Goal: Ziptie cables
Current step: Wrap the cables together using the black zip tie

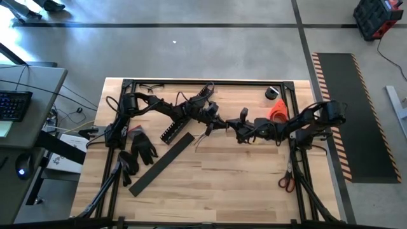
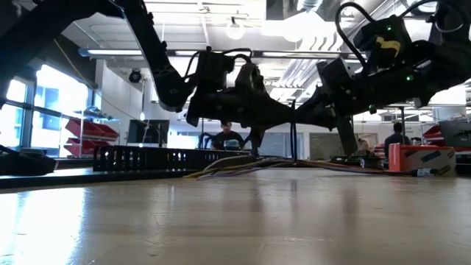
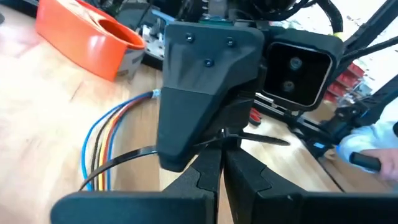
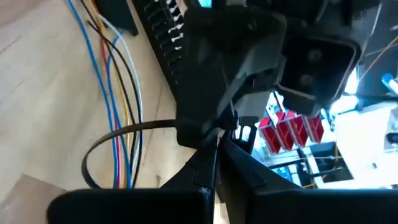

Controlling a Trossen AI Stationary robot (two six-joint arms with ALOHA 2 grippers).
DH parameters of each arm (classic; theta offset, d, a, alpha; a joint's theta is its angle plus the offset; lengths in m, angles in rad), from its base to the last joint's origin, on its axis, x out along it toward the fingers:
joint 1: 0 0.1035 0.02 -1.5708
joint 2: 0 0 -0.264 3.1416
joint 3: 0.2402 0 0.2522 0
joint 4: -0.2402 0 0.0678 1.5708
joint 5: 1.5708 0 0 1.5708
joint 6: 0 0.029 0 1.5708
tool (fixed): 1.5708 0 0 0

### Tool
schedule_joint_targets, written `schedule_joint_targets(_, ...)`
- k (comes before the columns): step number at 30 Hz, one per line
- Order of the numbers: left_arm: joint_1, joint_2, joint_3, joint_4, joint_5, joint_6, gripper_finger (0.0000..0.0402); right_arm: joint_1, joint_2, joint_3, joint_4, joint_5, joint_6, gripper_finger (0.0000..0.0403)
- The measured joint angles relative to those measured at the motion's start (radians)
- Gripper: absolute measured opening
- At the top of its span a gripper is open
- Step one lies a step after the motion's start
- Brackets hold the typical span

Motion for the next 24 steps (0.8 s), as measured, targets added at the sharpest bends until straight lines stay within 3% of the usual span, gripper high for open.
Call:
schedule_joint_targets(9,-0.007,0.095,0.007,0.119,0.009,-0.078,0.0000,0.028,0.001,0.000,-0.021,-0.015,-0.072,0.0000)
schedule_joint_targets(15,-0.006,0.101,0.007,0.125,-0.007,-0.055,0.0000,0.012,0.000,0.000,-0.058,-0.019,0.017,0.0005)
schedule_joint_targets(19,-0.013,0.101,0.007,0.116,-0.026,-0.024,0.0000,-0.004,-0.008,0.002,-0.094,-0.016,0.101,0.0045)
schedule_joint_targets(24,-0.037,0.101,0.007,0.079,-0.068,0.039,0.0000,-0.005,-0.079,0.000,-0.241,-0.004,0.197,0.0135)
